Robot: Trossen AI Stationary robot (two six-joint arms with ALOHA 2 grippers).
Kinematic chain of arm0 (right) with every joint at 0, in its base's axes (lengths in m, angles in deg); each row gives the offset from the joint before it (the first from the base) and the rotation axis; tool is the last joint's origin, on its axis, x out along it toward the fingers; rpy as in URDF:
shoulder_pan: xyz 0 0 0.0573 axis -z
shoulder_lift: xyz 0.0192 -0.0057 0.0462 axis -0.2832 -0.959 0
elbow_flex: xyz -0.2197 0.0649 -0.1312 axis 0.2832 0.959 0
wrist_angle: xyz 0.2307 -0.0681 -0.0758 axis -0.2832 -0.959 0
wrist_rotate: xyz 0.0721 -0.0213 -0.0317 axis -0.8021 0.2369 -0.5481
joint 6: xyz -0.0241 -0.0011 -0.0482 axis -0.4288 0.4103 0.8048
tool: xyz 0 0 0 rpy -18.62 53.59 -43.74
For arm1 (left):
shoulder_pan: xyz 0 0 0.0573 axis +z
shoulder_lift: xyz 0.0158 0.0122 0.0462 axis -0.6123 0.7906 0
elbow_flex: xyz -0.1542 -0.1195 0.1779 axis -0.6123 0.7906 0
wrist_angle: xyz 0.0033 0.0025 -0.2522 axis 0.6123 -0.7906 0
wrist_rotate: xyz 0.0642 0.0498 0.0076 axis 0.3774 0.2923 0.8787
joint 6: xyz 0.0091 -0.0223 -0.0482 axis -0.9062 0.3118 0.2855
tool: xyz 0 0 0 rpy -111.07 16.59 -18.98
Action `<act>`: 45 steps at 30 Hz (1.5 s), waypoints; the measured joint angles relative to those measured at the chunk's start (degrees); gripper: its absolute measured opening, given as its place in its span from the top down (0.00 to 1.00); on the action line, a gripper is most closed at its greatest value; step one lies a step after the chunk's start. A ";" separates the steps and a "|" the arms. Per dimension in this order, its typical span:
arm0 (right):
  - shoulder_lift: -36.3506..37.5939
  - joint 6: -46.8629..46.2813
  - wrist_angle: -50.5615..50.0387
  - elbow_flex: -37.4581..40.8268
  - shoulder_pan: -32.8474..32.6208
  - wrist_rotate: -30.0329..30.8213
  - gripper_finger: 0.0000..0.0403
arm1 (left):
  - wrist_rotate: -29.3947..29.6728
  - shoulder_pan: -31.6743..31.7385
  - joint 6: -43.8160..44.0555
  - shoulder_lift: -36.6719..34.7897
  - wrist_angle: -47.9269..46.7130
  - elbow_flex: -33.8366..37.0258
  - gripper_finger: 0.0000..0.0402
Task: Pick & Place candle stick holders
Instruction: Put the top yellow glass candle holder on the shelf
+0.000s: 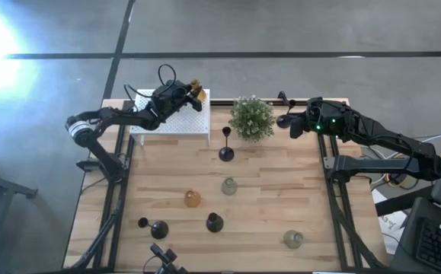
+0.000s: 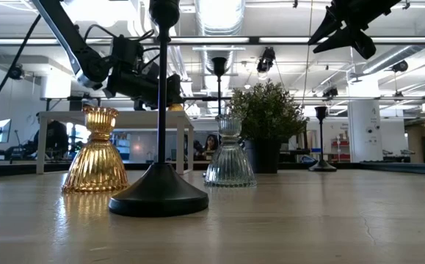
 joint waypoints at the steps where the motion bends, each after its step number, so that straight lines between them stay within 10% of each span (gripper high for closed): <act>1: 0.00 -0.03 0.00 0.00 0.00 0.00 0.73 | 0.01 0.00 0.22 0.00 -0.10 0.02 0.65; 45: -0.02 -0.03 0.00 0.00 0.01 -0.10 0.77 | -0.52 -0.11 -2.35 -8.11 -11.25 0.39 0.28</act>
